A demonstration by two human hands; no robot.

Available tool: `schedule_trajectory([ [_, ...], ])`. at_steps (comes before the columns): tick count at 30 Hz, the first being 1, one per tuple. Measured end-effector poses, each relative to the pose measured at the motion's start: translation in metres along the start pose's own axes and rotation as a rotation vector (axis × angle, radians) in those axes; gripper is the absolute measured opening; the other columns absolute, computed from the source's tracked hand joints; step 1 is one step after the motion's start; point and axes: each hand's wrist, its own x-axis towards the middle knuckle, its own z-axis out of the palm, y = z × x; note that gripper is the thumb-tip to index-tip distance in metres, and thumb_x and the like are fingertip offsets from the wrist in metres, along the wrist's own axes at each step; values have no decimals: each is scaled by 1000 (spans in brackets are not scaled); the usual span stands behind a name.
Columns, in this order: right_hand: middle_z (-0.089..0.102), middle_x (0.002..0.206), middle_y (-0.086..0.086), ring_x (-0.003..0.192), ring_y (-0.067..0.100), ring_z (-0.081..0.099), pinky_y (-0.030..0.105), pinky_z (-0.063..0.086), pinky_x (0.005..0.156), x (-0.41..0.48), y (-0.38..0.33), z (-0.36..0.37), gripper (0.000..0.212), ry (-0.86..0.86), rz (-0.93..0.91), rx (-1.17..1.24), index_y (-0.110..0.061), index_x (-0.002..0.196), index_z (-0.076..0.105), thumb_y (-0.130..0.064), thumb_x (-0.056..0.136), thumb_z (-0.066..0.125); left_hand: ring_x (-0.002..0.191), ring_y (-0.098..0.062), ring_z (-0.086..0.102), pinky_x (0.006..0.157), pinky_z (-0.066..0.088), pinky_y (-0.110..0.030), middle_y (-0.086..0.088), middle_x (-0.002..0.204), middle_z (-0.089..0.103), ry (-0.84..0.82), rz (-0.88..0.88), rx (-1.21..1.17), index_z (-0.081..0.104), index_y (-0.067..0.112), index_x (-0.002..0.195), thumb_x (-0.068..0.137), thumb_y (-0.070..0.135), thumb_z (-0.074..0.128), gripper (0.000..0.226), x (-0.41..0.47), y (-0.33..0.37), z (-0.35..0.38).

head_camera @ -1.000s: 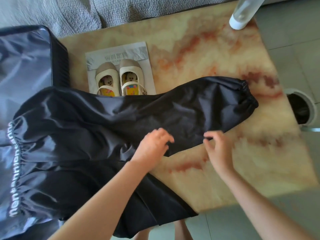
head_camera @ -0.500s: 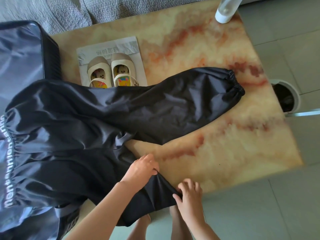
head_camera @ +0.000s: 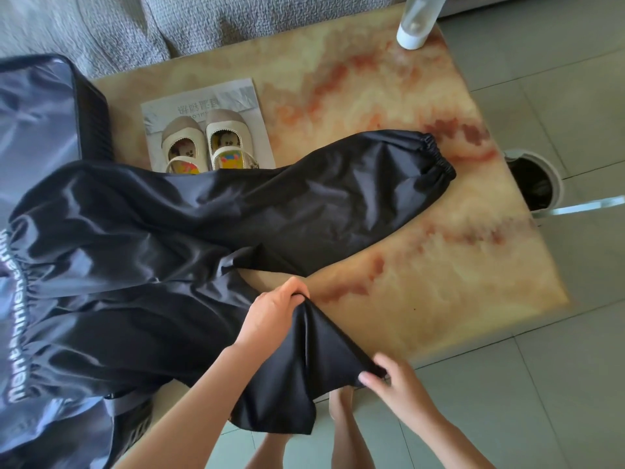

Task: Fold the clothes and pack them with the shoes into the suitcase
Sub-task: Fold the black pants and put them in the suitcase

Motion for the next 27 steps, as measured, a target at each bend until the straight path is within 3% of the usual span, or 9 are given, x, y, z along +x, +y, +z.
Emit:
schedule_trajectory([
  [4,45,55,-11,52,5,41,30,33,55,7,-13,-59,27,208,71,97,-29,72,44,-44,85,63,88,-16,61,84,46,-35,7,90,66,63,-36,-107,58,22,93,94,16,52,9,14,10,-11],
  [7,59,70,-11,72,17,59,37,41,63,33,-29,-110,17,262,60,-101,-28,84,55,-43,87,63,89,-14,61,85,47,-34,8,90,65,96,-41,-151,60,22,93,93,13,54,10,25,20,-15],
  [9,66,87,-1,86,26,62,34,40,66,59,-43,-134,27,263,61,-279,-19,98,61,-45,89,60,91,-14,60,86,47,-33,10,94,64,118,-51,-147,59,22,96,93,13,55,11,31,25,-15],
  [13,66,87,8,85,33,61,35,39,61,107,-73,-157,30,431,-84,-496,-14,98,64,-41,86,65,97,-22,60,88,45,-38,4,101,66,223,-61,-68,58,19,104,91,6,55,18,42,25,-14],
  [14,66,95,8,91,33,60,36,39,65,116,-75,-157,33,450,-127,-502,-14,105,64,-39,84,68,100,-25,59,91,44,-39,0,105,66,258,-45,9,58,17,109,89,4,58,24,45,22,-14],
  [17,48,138,12,124,33,45,42,35,99,134,-59,-146,62,356,-152,-572,-12,133,52,-37,80,73,117,-31,49,106,34,-46,-9,125,56,271,8,286,53,14,130,82,7,69,52,43,10,-10],
  [20,31,152,15,136,34,31,47,24,110,128,-27,-138,67,373,-17,-408,-10,141,43,-38,85,68,126,-35,46,110,30,-55,-13,134,51,235,94,405,53,13,132,75,5,75,61,34,0,-4],
  [25,46,138,21,129,40,37,51,28,108,94,30,-140,57,620,394,-15,-6,137,47,-36,91,60,117,-30,57,99,44,-54,-10,128,59,35,180,585,65,19,121,57,17,89,68,9,-13,20],
  [27,56,122,25,117,43,46,50,36,101,86,48,-144,63,658,564,80,1,122,56,-51,87,54,116,-29,59,90,50,-55,-10,128,60,-92,165,654,68,22,116,48,29,94,73,-2,-19,35],
])
